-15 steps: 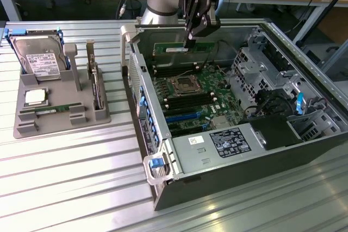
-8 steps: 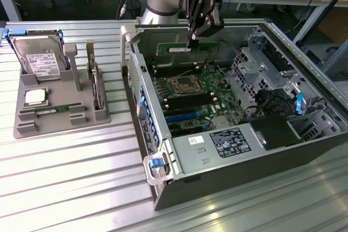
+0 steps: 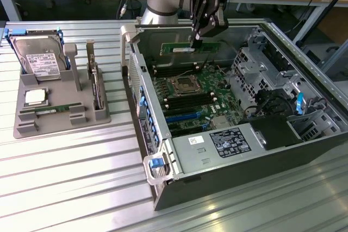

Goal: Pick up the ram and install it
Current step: 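Pick up the ram and move it above insertion slot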

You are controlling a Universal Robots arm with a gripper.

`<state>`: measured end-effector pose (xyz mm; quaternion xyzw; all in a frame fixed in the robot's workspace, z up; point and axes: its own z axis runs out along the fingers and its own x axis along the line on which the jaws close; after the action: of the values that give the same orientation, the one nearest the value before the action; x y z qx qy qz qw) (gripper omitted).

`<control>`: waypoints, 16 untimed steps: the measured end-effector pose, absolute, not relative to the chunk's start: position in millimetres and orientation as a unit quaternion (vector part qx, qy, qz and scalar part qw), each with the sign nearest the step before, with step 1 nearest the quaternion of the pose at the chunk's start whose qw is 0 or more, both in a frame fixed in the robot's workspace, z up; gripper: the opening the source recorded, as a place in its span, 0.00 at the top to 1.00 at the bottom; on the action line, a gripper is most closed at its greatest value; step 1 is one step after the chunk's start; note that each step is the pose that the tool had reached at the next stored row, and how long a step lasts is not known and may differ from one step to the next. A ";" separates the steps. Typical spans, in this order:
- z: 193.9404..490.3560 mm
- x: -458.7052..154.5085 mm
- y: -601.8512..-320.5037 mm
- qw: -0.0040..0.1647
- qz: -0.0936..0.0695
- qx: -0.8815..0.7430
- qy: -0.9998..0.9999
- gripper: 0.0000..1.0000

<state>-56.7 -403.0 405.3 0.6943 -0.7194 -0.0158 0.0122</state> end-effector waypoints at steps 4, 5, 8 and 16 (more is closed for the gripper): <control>404.9 -51.7 -403.1 0.012 -0.016 0.694 -0.719 0.87; 404.9 -51.2 -403.1 0.012 -0.016 0.694 -0.719 0.87; 404.7 -48.8 -403.1 0.012 -0.016 0.694 -0.719 0.87; 404.2 -41.2 -403.0 0.012 -0.016 0.694 -0.719 0.87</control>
<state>-41.2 -403.0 404.2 0.6943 -0.7194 -0.0158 0.0122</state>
